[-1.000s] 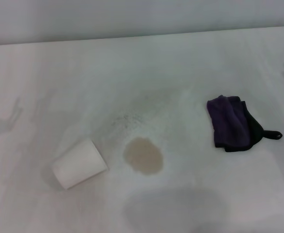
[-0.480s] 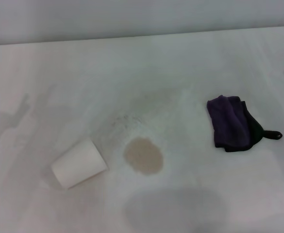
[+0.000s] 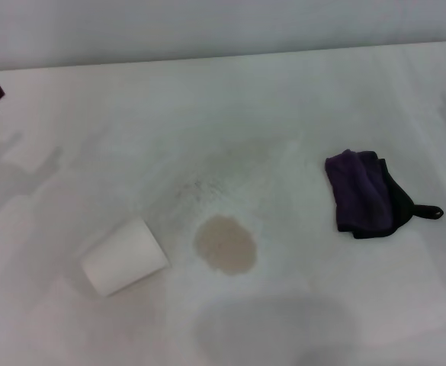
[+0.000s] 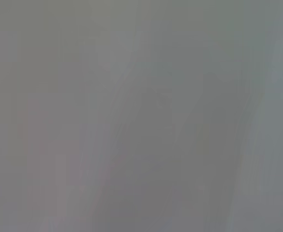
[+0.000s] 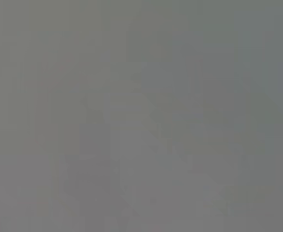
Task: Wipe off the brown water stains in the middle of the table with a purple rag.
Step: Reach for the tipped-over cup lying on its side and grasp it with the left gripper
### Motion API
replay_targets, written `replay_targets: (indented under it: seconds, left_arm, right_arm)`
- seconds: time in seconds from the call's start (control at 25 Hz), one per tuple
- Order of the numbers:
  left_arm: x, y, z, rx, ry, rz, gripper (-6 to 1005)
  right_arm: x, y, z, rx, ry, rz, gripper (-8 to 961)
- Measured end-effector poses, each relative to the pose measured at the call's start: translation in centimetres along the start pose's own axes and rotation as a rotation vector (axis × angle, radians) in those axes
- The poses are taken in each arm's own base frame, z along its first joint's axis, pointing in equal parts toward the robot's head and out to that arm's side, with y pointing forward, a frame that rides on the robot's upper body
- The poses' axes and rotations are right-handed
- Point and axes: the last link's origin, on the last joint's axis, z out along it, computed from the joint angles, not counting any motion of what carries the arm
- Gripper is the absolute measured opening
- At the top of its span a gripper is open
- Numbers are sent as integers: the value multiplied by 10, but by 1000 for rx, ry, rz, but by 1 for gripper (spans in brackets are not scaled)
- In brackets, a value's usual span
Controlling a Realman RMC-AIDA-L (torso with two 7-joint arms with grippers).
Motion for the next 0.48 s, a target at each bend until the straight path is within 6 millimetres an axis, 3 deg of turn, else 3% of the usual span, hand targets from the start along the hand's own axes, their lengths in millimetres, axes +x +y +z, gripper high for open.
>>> replay_targets:
  seconds: [0.32, 0.48]
  left_arm:
    - [43, -4, -5, -131, -270, -45, 887]
    - [65, 5, -8, -223, -458, -6, 887]
  right_arm:
    - [-4, 9, 3, -8, -39, 35, 845]
    - [-8, 12, 5, -12, -66, 70, 845]
